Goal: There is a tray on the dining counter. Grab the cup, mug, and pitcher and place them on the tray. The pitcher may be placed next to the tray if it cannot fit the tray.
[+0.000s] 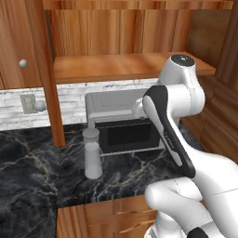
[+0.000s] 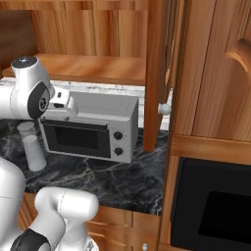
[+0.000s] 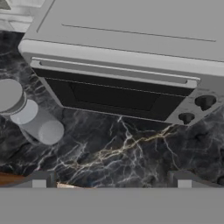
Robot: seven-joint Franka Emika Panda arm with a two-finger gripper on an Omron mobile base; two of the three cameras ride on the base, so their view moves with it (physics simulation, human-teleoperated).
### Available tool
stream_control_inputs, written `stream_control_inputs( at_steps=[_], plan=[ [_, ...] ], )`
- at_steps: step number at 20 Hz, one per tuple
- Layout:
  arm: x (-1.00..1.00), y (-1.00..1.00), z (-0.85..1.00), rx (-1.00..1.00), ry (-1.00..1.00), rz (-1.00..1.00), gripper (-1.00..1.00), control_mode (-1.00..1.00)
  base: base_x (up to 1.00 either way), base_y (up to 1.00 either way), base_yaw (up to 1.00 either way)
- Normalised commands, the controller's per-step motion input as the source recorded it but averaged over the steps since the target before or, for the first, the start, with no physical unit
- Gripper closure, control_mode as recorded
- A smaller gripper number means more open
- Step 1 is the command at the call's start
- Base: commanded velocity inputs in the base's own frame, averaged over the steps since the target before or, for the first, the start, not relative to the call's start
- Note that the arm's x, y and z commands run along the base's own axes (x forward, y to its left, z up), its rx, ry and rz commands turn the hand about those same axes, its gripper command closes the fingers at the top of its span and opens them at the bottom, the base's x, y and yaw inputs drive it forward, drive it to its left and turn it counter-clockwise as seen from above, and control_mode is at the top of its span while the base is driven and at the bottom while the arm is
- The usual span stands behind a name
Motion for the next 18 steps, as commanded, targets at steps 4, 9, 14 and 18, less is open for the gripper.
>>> stream_control_inputs(
  at_steps=[4,9,14,18],
  plan=[
    [0.07,0.22,-0.22,0.0,0.0,0.0,-1.0,-1.0,0.03,0.02,0.0],
    [0.01,0.53,-0.29,0.0,0.0,0.0,-1.0,-1.0,0.0,0.0,0.0],
    [0.08,0.46,-0.22,0.0,0.02,0.0,-1.0,-1.0,0.0,0.0,0.0],
    [0.1,0.33,-0.19,0.0,0.08,0.01,-1.0,-1.0,0.0,0.0,0.0]
  ],
)
